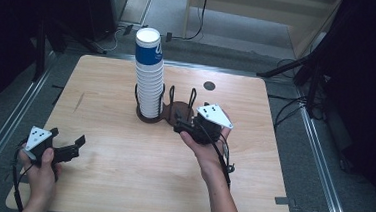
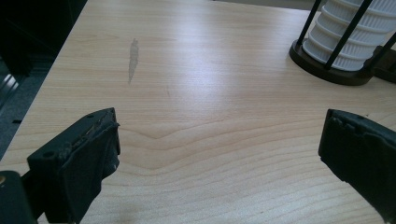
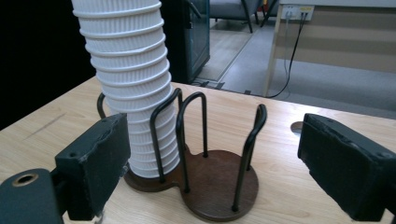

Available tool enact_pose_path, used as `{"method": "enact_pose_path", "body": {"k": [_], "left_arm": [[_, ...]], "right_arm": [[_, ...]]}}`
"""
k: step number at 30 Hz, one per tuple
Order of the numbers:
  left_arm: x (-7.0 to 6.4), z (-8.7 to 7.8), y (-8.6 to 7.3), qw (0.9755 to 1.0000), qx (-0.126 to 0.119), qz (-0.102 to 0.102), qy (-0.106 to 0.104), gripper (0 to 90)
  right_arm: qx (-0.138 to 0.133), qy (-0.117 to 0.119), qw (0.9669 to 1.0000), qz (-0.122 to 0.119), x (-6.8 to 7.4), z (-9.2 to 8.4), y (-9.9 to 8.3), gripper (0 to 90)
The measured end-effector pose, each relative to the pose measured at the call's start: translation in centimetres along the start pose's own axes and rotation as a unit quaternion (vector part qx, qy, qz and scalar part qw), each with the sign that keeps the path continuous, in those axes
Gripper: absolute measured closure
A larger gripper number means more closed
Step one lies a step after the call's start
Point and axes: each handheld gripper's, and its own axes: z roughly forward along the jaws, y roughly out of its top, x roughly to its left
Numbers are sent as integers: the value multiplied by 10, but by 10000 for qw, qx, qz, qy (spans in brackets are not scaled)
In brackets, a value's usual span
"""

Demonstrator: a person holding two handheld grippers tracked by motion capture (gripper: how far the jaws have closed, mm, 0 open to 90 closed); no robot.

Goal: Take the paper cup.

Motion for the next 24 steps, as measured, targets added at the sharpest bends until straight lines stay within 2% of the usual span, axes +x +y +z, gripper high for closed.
{"method": "enact_pose_path", "body": {"k": [15, 24], "left_arm": [[0, 1, 0, 10000, 53, -3, 42, 0], [0, 1, 1, 10000, 70, 28, 48, 0]], "right_arm": [[35, 82, 10000, -30, 14, 16, 8, 95], [-23, 222, 9997, -23, 26, 26, 18, 95]]}}
